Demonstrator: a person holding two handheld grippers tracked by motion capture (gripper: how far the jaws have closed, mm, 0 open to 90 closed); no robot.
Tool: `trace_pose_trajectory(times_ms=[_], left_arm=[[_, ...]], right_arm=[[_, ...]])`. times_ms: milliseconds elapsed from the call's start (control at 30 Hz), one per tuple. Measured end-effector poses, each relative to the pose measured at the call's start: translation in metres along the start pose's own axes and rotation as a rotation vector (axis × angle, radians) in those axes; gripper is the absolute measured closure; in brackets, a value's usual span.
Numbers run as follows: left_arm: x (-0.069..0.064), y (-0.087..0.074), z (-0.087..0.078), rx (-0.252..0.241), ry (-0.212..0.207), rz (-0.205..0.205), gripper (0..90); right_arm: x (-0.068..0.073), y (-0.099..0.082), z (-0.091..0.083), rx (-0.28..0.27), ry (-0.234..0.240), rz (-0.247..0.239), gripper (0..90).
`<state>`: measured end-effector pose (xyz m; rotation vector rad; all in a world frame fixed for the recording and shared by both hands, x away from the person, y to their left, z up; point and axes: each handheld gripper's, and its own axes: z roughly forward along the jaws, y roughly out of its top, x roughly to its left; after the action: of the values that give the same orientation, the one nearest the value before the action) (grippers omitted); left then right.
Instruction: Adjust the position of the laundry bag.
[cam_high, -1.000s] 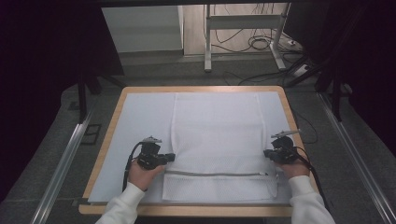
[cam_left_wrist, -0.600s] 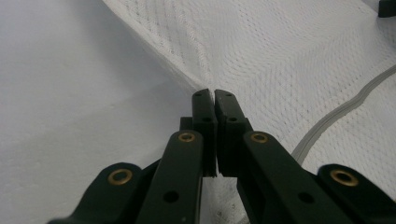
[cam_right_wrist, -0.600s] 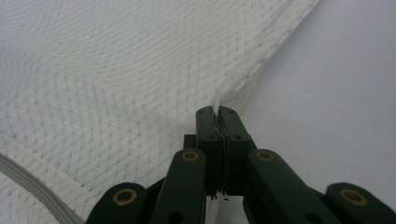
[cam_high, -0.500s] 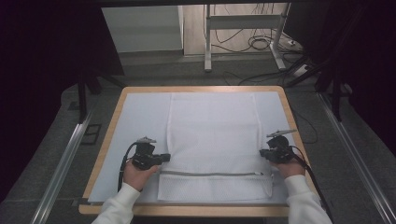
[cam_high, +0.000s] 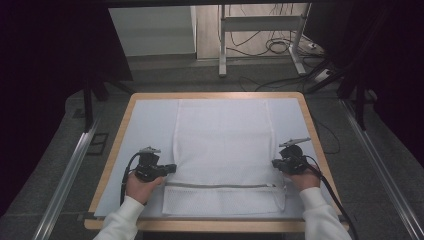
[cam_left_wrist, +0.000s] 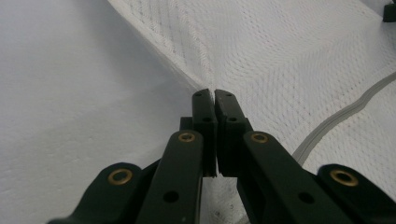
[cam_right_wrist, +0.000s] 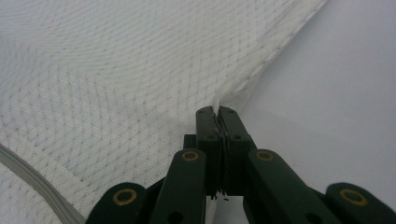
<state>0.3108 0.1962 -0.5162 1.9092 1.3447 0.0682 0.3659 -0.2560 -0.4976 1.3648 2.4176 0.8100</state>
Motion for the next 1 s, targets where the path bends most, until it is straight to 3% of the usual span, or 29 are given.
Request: trace_pose_trajectory(times_ms=[767, 1000], left_arm=[[0.022, -0.007, -0.008, 0.002, 0.035, -0.034, 88.4], [0.023, -0.008, -0.007, 0.009, 0.039, -0.031, 88.2]], right_arm=[[0.017, 0.005, 0.008, 0.006, 0.044, -0.034, 87.4], [0.018, 0.005, 0.009, 0.005, 0.048, -0.040, 87.4]])
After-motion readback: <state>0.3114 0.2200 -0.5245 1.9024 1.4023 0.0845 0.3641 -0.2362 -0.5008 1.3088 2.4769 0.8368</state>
